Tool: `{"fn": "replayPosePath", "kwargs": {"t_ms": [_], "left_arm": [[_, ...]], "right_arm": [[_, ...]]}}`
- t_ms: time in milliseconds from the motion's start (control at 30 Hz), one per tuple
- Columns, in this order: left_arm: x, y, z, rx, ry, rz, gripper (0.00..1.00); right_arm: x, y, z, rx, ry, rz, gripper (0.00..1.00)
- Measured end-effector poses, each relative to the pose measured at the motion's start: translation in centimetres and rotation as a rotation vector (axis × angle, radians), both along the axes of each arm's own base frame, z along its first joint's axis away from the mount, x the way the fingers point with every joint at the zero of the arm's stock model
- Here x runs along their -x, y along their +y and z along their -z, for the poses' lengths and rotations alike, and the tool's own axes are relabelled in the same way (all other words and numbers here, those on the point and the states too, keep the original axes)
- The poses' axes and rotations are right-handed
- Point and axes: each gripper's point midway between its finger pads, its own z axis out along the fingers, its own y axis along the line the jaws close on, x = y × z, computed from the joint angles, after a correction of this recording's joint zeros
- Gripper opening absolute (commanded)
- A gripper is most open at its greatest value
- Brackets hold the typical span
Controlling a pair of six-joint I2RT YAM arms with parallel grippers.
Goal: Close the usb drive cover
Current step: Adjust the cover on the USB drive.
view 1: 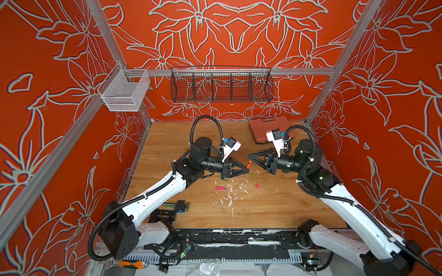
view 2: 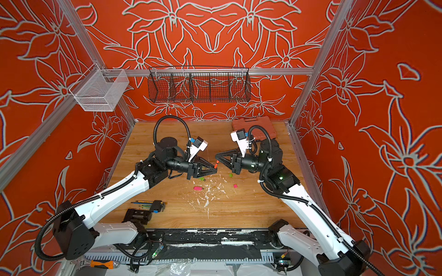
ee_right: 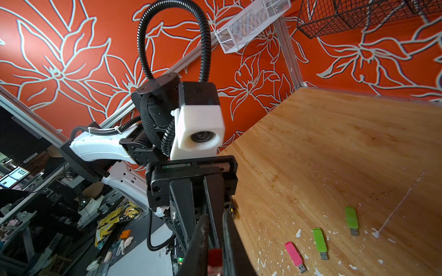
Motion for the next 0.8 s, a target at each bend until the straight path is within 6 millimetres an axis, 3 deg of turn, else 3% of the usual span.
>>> {"fn": "replayPosePath", "kwargs": {"t_ms": [400,800], "left_arm": [[-0.7,-0.4,-0.8,-0.014,-0.018,-0.006,0.0],[-1.9,0.0,-0.7,-0.019,-0.02,-0.04,0.0]], "right_arm": [[-0.5,0.5,-0.2,0.012,0.009,0.01,0.0],[-1.0,2.4,0.7,-0.026,0.028,0.03,0.0]]}}
